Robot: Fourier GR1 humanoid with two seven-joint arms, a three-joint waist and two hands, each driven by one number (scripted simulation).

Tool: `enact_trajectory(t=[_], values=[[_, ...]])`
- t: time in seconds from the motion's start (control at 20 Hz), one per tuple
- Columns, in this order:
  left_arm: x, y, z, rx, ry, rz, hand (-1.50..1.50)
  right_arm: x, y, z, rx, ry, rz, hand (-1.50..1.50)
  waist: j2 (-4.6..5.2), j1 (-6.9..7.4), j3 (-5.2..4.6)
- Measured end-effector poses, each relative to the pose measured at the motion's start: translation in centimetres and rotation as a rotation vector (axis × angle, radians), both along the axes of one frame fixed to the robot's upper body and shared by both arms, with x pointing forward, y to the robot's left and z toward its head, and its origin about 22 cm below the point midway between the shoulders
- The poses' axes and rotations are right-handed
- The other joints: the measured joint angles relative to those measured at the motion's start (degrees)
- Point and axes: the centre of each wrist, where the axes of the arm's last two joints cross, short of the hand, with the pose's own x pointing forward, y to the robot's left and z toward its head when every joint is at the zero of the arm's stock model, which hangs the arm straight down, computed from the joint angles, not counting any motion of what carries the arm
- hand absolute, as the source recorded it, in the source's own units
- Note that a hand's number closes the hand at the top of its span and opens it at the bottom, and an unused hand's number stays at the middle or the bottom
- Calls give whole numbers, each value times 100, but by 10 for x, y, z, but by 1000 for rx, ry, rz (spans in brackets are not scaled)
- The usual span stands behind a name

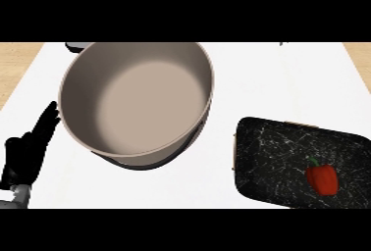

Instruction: Pick the bell pepper from the tray and place it in the pot

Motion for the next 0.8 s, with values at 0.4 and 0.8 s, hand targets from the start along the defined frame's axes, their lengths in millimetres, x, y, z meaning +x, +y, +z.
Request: enact_trajectory(t=[0.4, 0.8], values=[[-4, -1, -4, -1, 8, 22, 0, 47, 24, -3, 32, 170, 30, -150, -31, -95, 8], [-14, 4, -6, 3, 10, 27, 0, 72, 44, -26, -12, 238, 43, -150, -46, -155, 12]])
